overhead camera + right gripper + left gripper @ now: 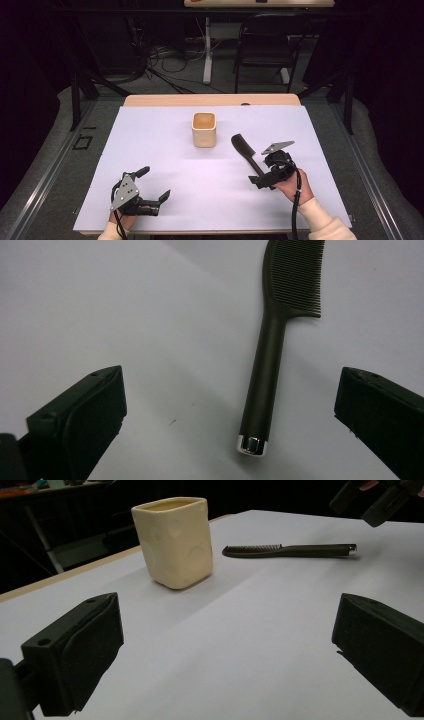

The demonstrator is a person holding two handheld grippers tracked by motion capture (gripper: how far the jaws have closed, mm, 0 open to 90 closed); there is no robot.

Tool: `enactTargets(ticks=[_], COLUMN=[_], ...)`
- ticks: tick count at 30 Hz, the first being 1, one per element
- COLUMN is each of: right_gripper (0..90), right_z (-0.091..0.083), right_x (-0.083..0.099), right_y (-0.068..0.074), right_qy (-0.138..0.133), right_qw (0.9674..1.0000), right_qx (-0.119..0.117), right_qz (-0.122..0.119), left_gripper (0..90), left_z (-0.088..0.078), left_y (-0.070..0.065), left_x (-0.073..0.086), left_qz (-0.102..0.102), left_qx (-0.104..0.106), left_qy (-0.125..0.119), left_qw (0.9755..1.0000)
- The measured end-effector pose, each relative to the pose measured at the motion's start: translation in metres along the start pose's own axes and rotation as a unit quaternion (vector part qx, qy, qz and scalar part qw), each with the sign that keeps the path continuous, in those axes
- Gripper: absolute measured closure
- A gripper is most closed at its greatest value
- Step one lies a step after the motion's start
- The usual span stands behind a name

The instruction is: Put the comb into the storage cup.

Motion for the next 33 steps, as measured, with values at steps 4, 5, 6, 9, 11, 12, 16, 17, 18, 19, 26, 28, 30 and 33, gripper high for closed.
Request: enactTargets(ticks=[4, 5, 6, 9, 11, 12, 16, 17, 18, 19, 26, 28, 30, 33], right_gripper=[0.0, 0.0, 0.0, 0.0, 0.0, 0.0, 1.0, 1.1, 1.8, 3.2, 19.2, 25.3, 30.0, 38.4], right_z=[0.004, 0.006, 0.007, 0.010, 0.013, 0.015, 0.021, 0.022, 0.023, 0.024, 0.028, 0.028, 0.031, 0.035], right_x=[-0.004, -0.008, -0.009, -0.014, -0.016, -0.017, -0.022, -0.023, -0.025, -0.027, -0.034, -0.036, -0.037, -0.037], right_y=[-0.001, -0.002, -0.003, -0.004, -0.004, -0.005, -0.008, -0.008, -0.008, -0.010, -0.012, -0.013, -0.013, -0.015], right_qy=[0.008, 0.012, 0.013, 0.020, 0.030, 0.032, 0.047, 0.050, 0.051, 0.052, 0.072, 0.078, 0.082, 0.094], right_qw=[1.0000, 0.9999, 0.9999, 0.9998, 0.9996, 0.9995, 0.9989, 0.9988, 0.9987, 0.9986, 0.9973, 0.9969, 0.9965, 0.9954], right_qx=[0.000, 0.000, 0.000, 0.001, -0.001, 0.002, 0.004, 0.004, 0.003, 0.004, 0.011, 0.012, 0.015, 0.015], right_qz=[-0.001, -0.004, -0.003, 0.000, -0.001, 0.001, 0.001, 0.004, 0.003, 0.003, 0.003, 0.005, 0.007, 0.010], left_gripper=[0.0, 0.0, 0.0, 0.0, 0.0, 0.0, 0.0, 0.0, 0.0, 0.1, 0.1, 0.1, 0.1, 0.1], left_z=[0.000, 0.000, 0.000, 0.000, 0.000, 0.000, 0.000, 0.000, 0.000, 0.000, 0.000, -0.001, -0.001, -0.001], left_y=[0.000, 0.000, 0.000, -0.001, 0.000, 0.000, 0.000, 0.000, 0.000, 0.000, 0.001, 0.001, 0.001, 0.000], left_x=[0.000, 0.000, 0.000, 0.000, 0.000, 0.000, 0.000, 0.000, 0.000, 0.000, 0.000, -0.001, -0.001, -0.001], left_qz=[0.000, -0.001, -0.001, 0.000, 0.001, 0.000, -0.001, -0.002, -0.002, -0.002, -0.006, -0.008, -0.007, -0.006], left_qx=[0.001, -0.001, 0.000, 0.000, -0.001, -0.001, 0.002, 0.001, 0.001, 0.001, 0.003, 0.004, 0.004, 0.005], left_qy=[0.001, 0.001, 0.000, 0.003, 0.001, 0.001, 0.004, 0.003, 0.002, 0.003, -0.002, -0.004, -0.004, -0.004], left_qw=[1.0000, 1.0000, 1.0000, 1.0000, 1.0000, 1.0000, 1.0000, 1.0000, 1.0000, 1.0000, 1.0000, 1.0000, 1.0000, 1.0000])
Point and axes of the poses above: each handheld gripper's, and its own axes: z roughly forward along the jaws, x roughly out of its underside, y roughly to its left, the point moved 4 cm from there along z, roughly forward along the jaws, and after that the axes turned 2 degrees about -y, right-handed, at the moved point
